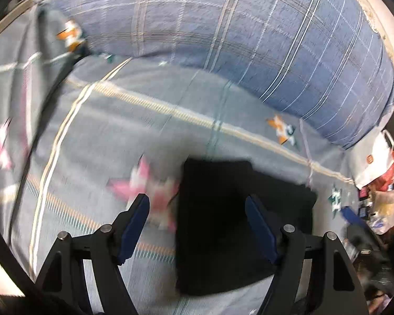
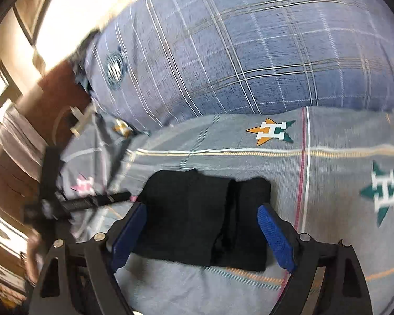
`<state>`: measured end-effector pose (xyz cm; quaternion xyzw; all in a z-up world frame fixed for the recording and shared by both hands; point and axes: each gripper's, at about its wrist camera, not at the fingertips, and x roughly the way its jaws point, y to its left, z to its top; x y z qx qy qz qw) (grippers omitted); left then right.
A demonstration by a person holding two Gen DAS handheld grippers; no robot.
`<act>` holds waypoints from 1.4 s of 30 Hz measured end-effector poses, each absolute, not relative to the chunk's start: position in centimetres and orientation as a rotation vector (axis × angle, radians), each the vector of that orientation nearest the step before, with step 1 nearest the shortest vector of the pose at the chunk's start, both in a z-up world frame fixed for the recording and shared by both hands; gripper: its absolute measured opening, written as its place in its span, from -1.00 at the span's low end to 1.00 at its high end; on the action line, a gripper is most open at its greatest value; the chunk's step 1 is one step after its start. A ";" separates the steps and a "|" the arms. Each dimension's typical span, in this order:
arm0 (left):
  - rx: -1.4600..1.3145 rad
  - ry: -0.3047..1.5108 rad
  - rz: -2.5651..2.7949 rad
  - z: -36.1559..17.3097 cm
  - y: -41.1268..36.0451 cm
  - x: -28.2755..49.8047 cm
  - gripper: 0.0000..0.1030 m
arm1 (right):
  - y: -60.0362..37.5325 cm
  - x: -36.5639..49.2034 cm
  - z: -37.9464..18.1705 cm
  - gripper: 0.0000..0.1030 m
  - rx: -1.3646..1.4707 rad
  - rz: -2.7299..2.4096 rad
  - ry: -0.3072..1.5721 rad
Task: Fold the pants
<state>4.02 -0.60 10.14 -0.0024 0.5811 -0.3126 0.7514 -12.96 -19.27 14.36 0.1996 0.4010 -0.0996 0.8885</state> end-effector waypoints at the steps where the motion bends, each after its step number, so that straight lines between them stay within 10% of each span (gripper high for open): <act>1: 0.010 1.280 -0.712 9.8 -1.2 4.5 0.47 | -20.1 -12.0 13.7 0.69 0.435 -0.207 0.853; 15: -0.067 1.324 -0.703 5.8 -2.4 4.8 -0.10 | -23.3 -10.5 7.5 -0.95 0.548 -0.304 0.895; 26: -0.121 1.349 -0.667 5.4 -0.8 4.9 0.32 | -22.8 -12.4 10.2 -0.94 0.597 -0.145 0.760; 39: -0.099 1.363 -0.664 5.7 -1.2 4.8 0.32 | -23.0 -14.9 13.9 -0.87 0.514 -0.223 0.592; 41: -0.085 1.354 -0.667 5.8 -1.3 4.6 0.32 | -22.6 -15.8 14.9 -0.71 0.519 -0.184 0.508; 42: -0.076 1.349 -0.666 5.9 -1.4 4.5 0.32 | -22.2 -15.7 15.0 -0.10 0.512 -0.170 0.511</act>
